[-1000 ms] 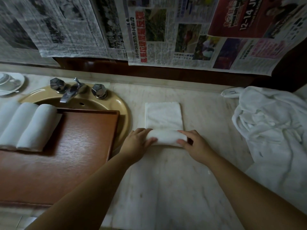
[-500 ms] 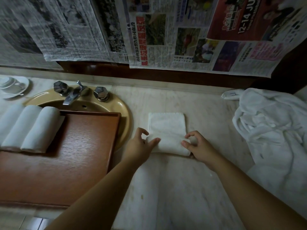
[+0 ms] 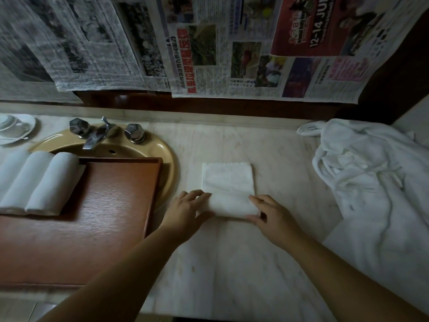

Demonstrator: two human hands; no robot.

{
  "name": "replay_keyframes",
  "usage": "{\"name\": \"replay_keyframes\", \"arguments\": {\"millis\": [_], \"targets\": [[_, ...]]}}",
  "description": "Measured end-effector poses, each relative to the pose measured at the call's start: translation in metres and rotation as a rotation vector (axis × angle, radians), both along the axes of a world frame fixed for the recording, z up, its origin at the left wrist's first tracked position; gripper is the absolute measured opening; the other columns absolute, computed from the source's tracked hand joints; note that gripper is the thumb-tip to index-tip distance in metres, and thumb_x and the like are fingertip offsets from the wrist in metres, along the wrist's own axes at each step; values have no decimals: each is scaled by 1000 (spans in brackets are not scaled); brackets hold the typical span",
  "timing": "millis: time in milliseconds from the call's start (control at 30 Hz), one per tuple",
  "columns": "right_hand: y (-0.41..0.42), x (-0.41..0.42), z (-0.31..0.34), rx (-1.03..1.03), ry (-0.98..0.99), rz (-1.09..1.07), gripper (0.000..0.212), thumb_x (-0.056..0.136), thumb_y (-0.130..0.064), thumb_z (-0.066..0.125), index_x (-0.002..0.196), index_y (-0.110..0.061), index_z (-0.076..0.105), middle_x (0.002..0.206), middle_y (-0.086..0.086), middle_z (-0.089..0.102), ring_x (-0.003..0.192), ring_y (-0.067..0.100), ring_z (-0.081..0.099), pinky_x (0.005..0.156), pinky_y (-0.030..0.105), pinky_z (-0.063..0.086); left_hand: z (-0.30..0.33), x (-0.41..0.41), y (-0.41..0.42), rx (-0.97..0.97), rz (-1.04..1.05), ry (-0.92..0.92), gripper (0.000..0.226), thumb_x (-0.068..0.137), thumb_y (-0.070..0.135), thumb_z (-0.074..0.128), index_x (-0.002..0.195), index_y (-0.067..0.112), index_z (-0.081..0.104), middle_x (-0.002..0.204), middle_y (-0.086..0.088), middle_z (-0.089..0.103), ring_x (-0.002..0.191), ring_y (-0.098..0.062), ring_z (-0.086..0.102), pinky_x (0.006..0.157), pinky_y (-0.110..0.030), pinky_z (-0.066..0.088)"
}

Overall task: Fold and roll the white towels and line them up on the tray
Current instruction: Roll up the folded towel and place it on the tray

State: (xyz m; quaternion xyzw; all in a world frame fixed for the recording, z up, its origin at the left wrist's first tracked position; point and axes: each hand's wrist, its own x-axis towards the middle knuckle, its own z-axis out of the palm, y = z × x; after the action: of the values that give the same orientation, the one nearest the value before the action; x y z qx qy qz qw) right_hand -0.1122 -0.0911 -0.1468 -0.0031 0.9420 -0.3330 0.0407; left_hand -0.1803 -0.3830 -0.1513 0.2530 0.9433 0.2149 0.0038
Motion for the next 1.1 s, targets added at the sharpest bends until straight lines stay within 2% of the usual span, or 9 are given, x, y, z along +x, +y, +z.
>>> {"name": "replay_keyframes", "arguments": {"millis": [100, 200, 333, 500, 600, 733, 867, 1000, 1100], "targets": [[6, 13, -2, -90, -99, -41, 54, 96, -46, 69, 145, -25, 58, 117, -10, 60, 91, 8, 61, 81, 8, 42, 3, 11, 2, 26, 39, -211, 63, 96, 69, 52, 147, 33, 57, 144, 10, 61, 106, -19, 55, 96, -37, 49], [6, 15, -7, -194, -188, -134, 46, 99, -42, 66, 140, -22, 61, 111, -2, 64, 94, 14, 63, 76, 6, 42, 4, 22, 6, 169, 215, -410, 57, 93, 71, 54, 142, 42, 60, 131, 8, 70, 113, -18, 62, 95, -33, 49], [4, -6, -6, -375, -315, -248, 36, 100, -36, 66, 132, -18, 69, 120, -3, 71, 108, 15, 66, 85, 20, 49, 10, 31, 20, 354, 386, -548, 49, 95, 65, 60, 137, 40, 66, 127, 11, 71, 118, -11, 65, 89, -24, 45], [4, -19, -2, -516, -378, -318, 20, 97, -42, 70, 114, -33, 70, 114, -1, 70, 104, 17, 68, 78, 31, 56, 16, 23, 33, 444, 495, -503, 34, 94, 61, 64, 125, 47, 56, 108, 8, 70, 101, -11, 66, 84, -37, 57], [3, -10, -11, -384, -77, -303, 19, 88, -34, 81, 99, -47, 72, 111, 2, 59, 92, 12, 64, 81, 30, 54, 11, 26, 35, 161, 372, -147, 21, 100, 53, 61, 112, 41, 72, 118, 5, 69, 106, -22, 55, 86, -39, 52], [1, 11, -22, -6, 376, -64, 29, 91, -33, 78, 119, -24, 78, 117, -5, 65, 97, 16, 61, 86, 34, 55, 2, 33, 24, 9, 99, 163, 32, 101, 46, 60, 122, 25, 72, 133, 2, 63, 108, -27, 56, 83, -42, 51], [2, 23, -27, 117, 374, 28, 67, 74, -42, 91, 133, -20, 70, 124, -3, 66, 103, 21, 63, 85, 39, 57, -6, 36, 9, -91, -2, 118, 60, 92, 54, 69, 141, 20, 60, 143, 6, 59, 109, -22, 59, 91, -40, 53], [4, 26, -19, 15, 247, 27, 61, 81, -45, 85, 135, -23, 69, 122, -7, 64, 104, 13, 61, 89, 30, 54, -4, 41, 8, -16, 33, -44, 57, 96, 58, 63, 143, 27, 57, 140, 10, 60, 103, -16, 60, 89, -37, 55], [7, 23, -15, -107, 2, -28, 54, 88, -52, 76, 137, -32, 66, 114, -13, 60, 91, 4, 59, 85, 20, 48, 3, 45, 5, 18, 119, -225, 58, 94, 76, 49, 139, 41, 52, 112, 11, 64, 92, -10, 55, 81, -31, 49]]}}
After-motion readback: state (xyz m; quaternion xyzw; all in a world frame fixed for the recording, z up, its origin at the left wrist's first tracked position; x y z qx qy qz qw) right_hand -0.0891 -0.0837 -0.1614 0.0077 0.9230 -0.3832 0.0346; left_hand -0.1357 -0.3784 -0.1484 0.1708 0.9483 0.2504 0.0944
